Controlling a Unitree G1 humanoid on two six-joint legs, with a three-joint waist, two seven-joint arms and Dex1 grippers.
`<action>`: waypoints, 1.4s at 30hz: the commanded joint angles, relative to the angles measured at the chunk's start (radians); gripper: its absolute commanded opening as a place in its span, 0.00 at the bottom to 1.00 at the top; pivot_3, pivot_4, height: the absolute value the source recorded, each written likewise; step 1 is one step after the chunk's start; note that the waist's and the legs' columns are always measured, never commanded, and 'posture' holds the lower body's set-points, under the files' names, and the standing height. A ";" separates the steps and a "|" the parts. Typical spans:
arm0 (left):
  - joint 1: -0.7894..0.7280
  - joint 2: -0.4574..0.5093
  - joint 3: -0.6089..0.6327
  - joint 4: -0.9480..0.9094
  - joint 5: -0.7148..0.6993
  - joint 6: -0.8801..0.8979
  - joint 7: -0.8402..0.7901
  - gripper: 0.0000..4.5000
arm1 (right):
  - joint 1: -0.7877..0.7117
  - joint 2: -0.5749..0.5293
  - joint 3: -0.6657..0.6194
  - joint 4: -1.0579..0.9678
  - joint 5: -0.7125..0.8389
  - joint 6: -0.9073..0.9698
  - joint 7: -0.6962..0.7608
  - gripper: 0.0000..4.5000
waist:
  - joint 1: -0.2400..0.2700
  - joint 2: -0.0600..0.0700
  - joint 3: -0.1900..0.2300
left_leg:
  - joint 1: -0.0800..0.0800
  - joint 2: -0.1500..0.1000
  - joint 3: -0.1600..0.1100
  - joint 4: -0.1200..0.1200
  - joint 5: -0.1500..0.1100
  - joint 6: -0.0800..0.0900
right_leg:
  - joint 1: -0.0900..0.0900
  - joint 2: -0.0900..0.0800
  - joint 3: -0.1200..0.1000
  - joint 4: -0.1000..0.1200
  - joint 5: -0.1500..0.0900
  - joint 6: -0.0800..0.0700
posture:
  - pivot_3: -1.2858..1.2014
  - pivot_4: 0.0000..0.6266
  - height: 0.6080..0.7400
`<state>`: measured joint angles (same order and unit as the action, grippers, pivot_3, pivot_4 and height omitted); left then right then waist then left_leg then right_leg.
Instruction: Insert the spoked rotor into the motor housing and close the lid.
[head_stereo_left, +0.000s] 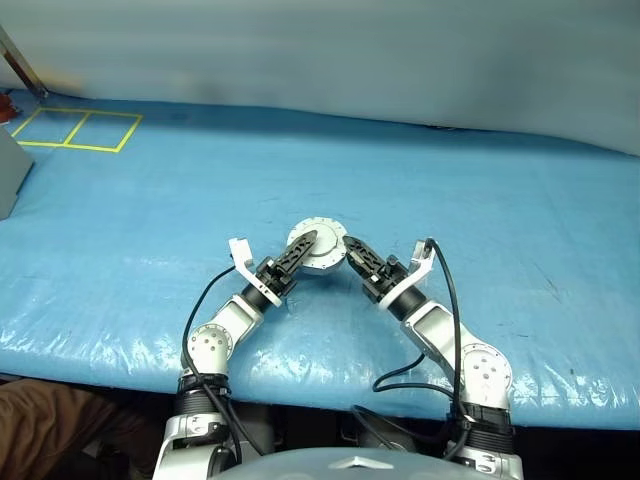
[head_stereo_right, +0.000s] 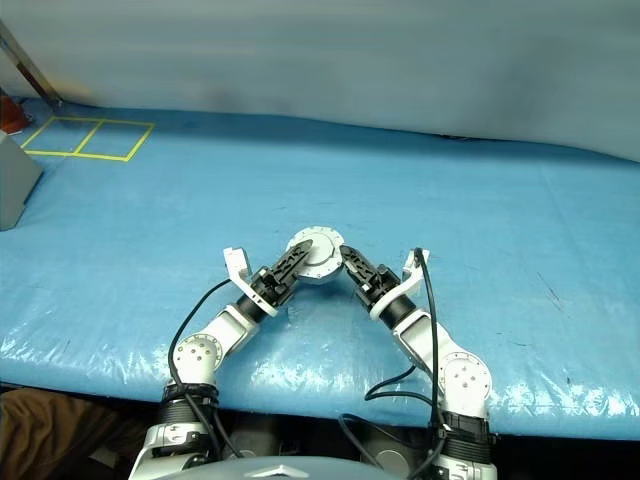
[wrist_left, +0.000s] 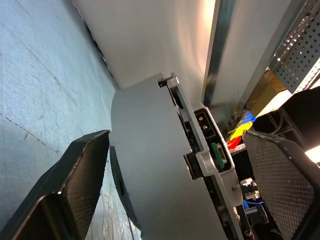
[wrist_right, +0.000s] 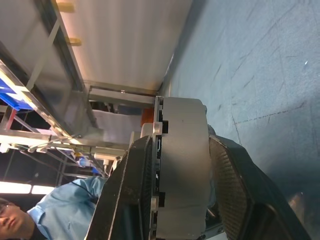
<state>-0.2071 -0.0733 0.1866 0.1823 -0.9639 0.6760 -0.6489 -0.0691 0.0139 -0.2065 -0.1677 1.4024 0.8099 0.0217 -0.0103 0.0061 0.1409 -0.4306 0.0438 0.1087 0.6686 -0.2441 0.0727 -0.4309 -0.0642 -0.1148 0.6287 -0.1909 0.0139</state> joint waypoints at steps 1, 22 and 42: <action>-0.001 -0.048 -0.013 -0.013 -0.021 0.012 -0.004 1.00 | -0.031 0.005 0.003 -0.062 0.051 -0.007 0.041 0.30 | 0.000 0.000 0.000 | 0.000 0.000 0.000 0.000 0.000 0.000 | 0.000 0.000 0.000 0.000 0.000 0.000 | 0.52 0.24 1.00; 0.000 -0.063 -0.024 0.004 -0.034 0.033 -0.002 0.66 | -0.036 0.002 0.019 -0.071 -0.001 -0.027 0.049 0.30 | 0.000 0.000 0.000 | 0.000 0.000 0.000 0.001 0.000 0.000 | 0.000 0.000 0.000 0.001 0.000 0.000 | 0.52 0.24 1.00; 0.005 -0.066 -0.007 0.000 -0.040 0.010 0.010 0.66 | -0.045 -0.004 0.024 -0.080 -0.100 -0.076 0.094 0.87 | 0.000 0.000 0.000 | 0.000 0.000 0.000 0.003 0.000 0.000 | 0.000 0.000 0.001 0.001 0.000 0.000 | 0.52 0.24 1.00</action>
<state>-0.2062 -0.0737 0.1853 0.2107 -0.9825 0.7061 -0.6286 -0.1019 0.0079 -0.1843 -0.2114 1.3021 0.7484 0.1002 -0.0105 0.0060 0.1408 -0.4307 0.0441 0.1085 0.6714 -0.2442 0.0728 -0.4306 -0.0637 -0.1144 0.6302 -0.1906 0.0141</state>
